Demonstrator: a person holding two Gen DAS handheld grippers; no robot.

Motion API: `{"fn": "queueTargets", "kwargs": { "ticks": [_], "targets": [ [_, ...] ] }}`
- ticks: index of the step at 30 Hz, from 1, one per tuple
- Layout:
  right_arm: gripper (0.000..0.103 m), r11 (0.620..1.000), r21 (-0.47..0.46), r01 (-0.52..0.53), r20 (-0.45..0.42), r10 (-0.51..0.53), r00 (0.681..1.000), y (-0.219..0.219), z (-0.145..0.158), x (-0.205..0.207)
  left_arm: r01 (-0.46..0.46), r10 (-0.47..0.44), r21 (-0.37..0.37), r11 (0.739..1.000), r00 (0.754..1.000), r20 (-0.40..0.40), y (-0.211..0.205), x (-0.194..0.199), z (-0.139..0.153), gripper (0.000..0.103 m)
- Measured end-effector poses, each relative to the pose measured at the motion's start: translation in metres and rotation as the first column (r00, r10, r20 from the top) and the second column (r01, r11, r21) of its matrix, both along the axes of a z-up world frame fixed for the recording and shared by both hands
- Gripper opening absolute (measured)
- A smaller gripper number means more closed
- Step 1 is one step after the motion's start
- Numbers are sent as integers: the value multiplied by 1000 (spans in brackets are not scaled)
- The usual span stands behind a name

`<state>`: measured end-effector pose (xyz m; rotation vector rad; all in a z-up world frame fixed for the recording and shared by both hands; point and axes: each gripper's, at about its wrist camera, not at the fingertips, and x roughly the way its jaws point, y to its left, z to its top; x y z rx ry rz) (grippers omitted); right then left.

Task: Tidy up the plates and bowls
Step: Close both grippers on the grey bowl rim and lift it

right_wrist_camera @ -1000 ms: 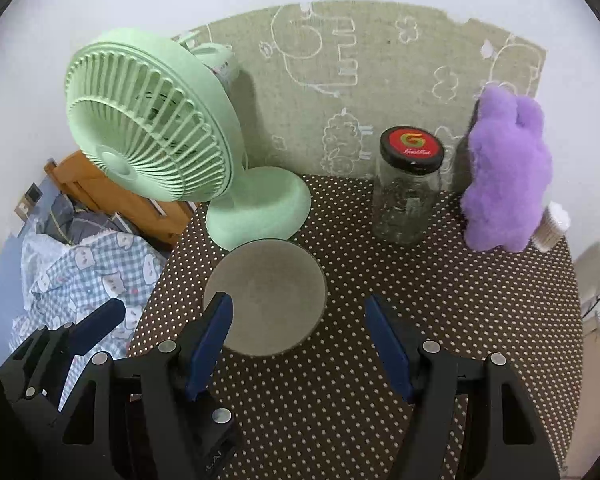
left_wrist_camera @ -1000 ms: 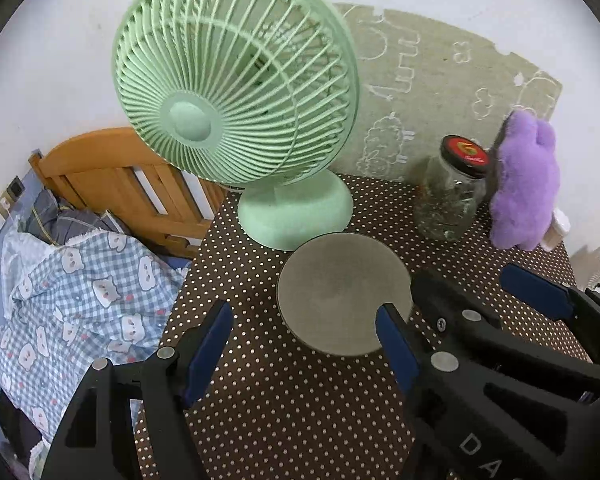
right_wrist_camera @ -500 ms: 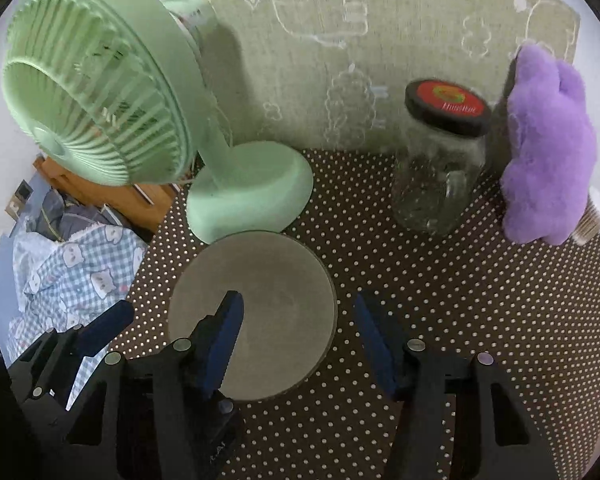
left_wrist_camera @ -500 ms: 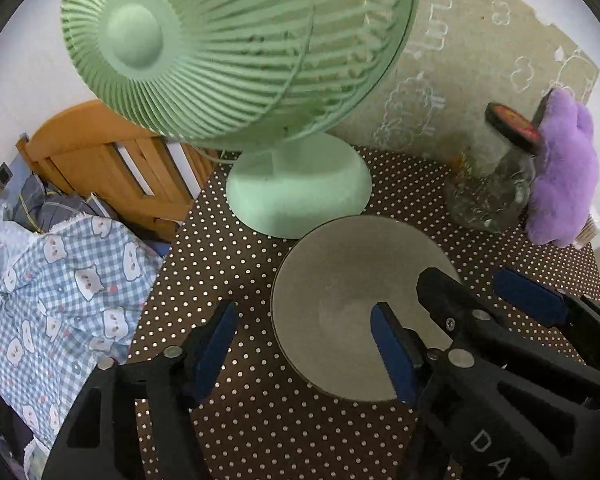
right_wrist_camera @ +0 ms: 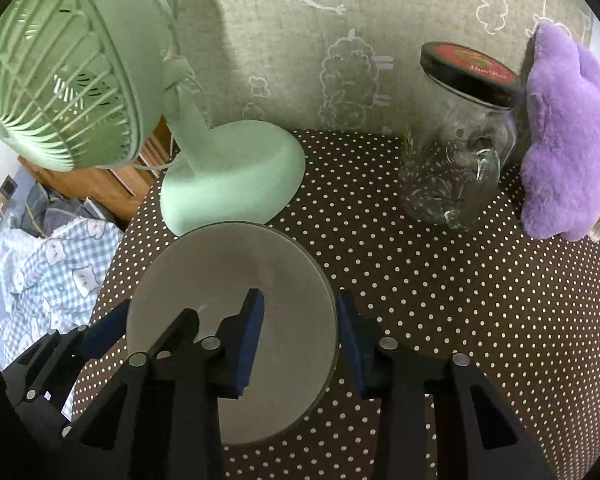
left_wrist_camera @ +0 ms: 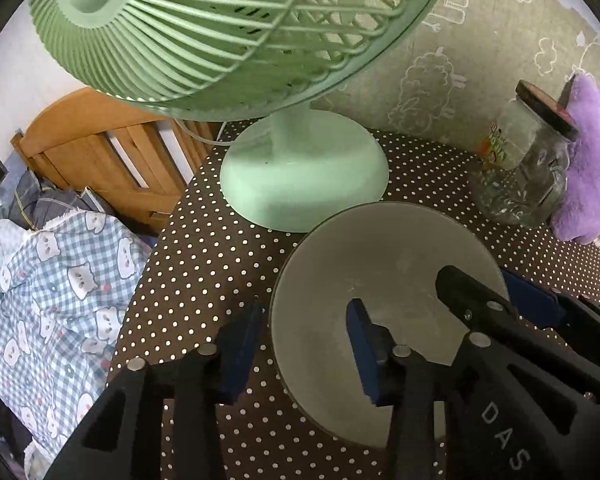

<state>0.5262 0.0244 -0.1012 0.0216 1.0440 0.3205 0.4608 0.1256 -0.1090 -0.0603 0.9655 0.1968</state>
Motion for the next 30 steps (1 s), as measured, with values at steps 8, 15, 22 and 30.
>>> {"fn": "queueTargets", "kwargs": {
  "ticks": [8,15,22,30],
  "targets": [
    [29,1000,0,6,-20,-6,1000,0,-10,12,2,-2,12,1000,1000,-15,1,10,-8,35],
    [29,1000,5,1,-25,-1,1000,0,-11,10,11,-11,16,1000,999,-31,-2,8,-5,35],
    [29,1000,-5,-10,-29,10,1000,-6,-7,-3,-16,16,3,1000,995,-103,-12,-7,-1,35],
    [29,1000,-5,-13,-38,12,999,-17,0,-23,-16,16,-2,1000,994,-111,-21,-28,9,35]
  ]
}}
